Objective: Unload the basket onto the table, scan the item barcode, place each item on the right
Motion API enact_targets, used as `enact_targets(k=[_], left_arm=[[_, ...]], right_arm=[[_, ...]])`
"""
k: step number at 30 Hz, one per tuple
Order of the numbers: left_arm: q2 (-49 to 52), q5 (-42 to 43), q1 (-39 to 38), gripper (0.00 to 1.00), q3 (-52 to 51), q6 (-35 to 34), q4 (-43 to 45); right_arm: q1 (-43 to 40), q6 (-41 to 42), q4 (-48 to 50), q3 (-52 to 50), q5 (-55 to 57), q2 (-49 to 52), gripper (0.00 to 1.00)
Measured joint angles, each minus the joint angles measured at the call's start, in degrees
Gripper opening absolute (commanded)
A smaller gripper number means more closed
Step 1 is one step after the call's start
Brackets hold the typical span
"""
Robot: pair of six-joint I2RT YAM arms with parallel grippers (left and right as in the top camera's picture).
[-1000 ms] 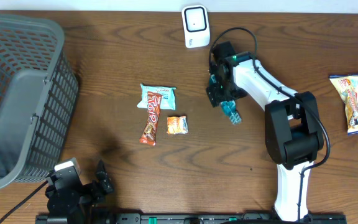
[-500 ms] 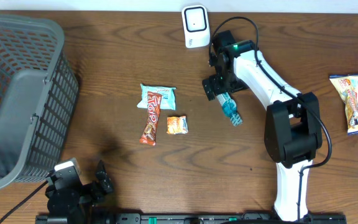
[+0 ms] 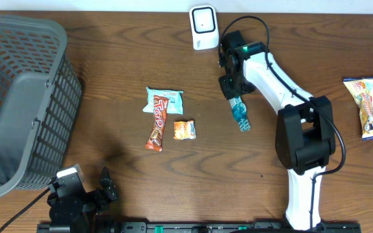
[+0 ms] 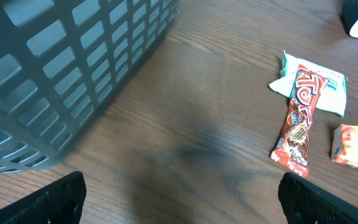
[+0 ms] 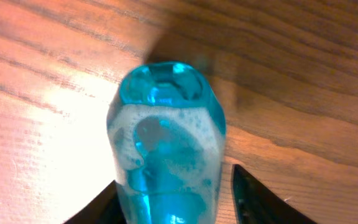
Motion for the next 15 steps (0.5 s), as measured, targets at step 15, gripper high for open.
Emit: enact_targets(k=[15], left_arm=[[0.0, 0.0, -0.02, 0.99, 0.0, 0.0, 0.0]], right_arm=[[0.0, -0.11, 3.15, -1.09, 0.55, 0.0, 0.35]])
